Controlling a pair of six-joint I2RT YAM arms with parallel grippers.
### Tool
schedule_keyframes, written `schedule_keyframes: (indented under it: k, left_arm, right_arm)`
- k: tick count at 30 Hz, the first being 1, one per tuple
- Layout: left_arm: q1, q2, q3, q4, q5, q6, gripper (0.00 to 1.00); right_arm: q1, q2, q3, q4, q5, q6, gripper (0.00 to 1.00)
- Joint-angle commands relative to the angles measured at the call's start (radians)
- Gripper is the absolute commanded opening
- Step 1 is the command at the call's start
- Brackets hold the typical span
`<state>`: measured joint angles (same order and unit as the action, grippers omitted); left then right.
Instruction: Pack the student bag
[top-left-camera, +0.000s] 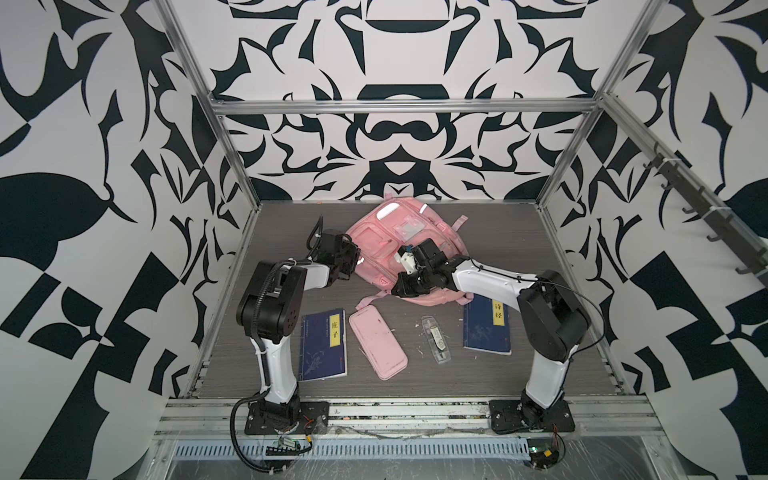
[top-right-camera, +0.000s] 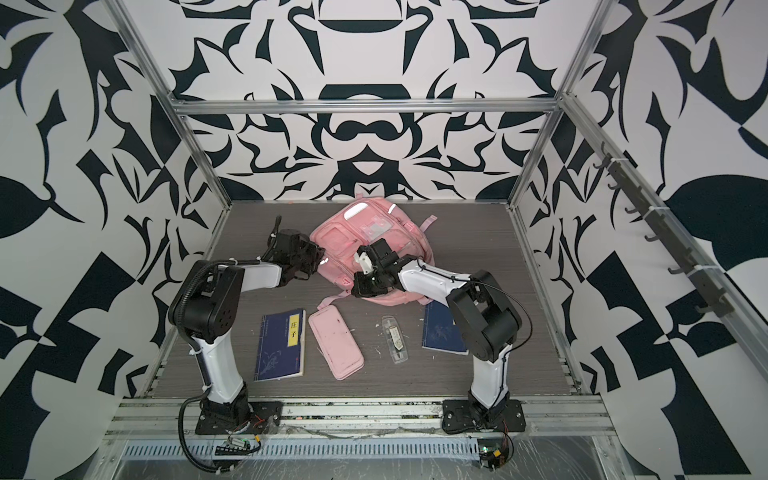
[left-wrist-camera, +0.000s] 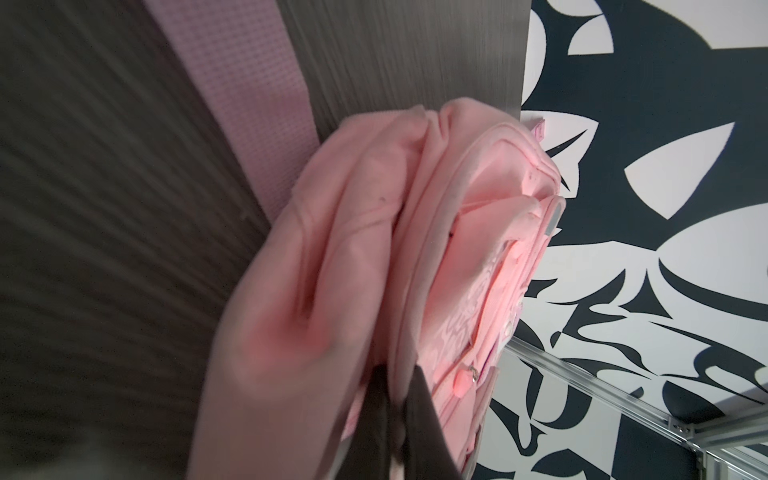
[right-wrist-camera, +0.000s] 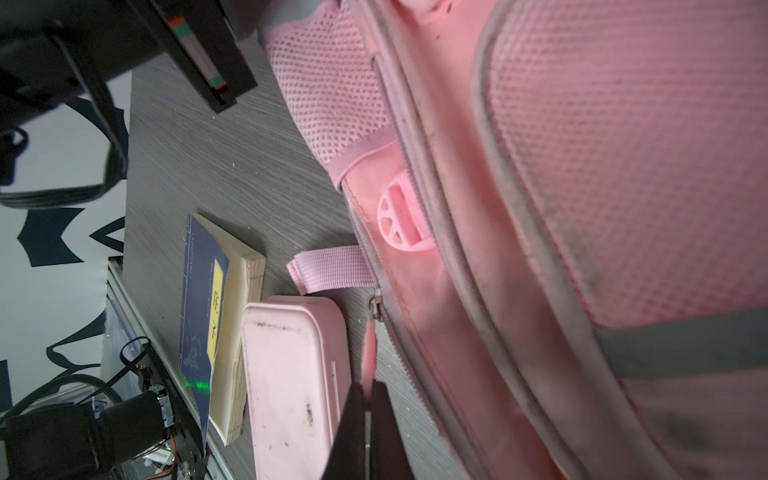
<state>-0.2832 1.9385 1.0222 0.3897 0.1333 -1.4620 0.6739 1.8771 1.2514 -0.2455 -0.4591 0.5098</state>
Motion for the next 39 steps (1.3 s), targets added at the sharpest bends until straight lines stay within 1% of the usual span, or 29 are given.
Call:
schedule_keyframes:
  k: [1, 5, 12, 19, 22, 27, 29, 31, 34, 39]
  left_arm:
    - [-0.005, -0.013, -0.019, -0.017, -0.001, -0.018, 0.0]
    - [-0.005, -0.013, -0.027, -0.018, -0.002, -0.012, 0.0]
    - [0.004, -0.013, -0.033, -0.021, -0.009, 0.001, 0.0]
    - [0.076, -0.031, -0.051, -0.027, -0.01, 0.03, 0.0]
    - [0.111, -0.054, -0.066, -0.037, -0.008, 0.05, 0.0]
    - [0.146, -0.08, -0.095, -0.046, 0.0, 0.073, 0.0]
    - [0.158, -0.086, -0.112, -0.039, 0.005, 0.078, 0.0]
    - [0.167, -0.094, -0.129, -0.037, 0.009, 0.081, 0.0]
    - [0.18, -0.104, -0.15, -0.03, 0.016, 0.09, 0.0]
    - [0.182, -0.112, -0.146, -0.04, 0.043, 0.139, 0.0]
  right_arm:
    - [0.026, 0.035, 0.089, 0.069, -0.03, 0.027, 0.0]
    - [0.028, 0.111, 0.184, 0.07, -0.032, 0.047, 0.0]
    - [0.032, 0.198, 0.315, 0.057, -0.016, 0.06, 0.0]
    - [0.021, 0.232, 0.368, 0.024, -0.015, 0.052, 0.0]
    - [0.021, 0.215, 0.344, 0.018, -0.019, 0.043, 0.0]
    - [0.022, 0.143, 0.26, 0.015, -0.019, 0.022, 0.29]
    - [0.021, 0.095, 0.212, 0.012, -0.009, 0.013, 0.36]
    - [0.019, 0.05, 0.168, 0.005, 0.005, 0.004, 0.38]
    - [0.008, -0.019, 0.081, 0.006, 0.024, -0.005, 0.38]
    - [-0.05, -0.131, -0.05, -0.014, 0.069, -0.029, 0.39]
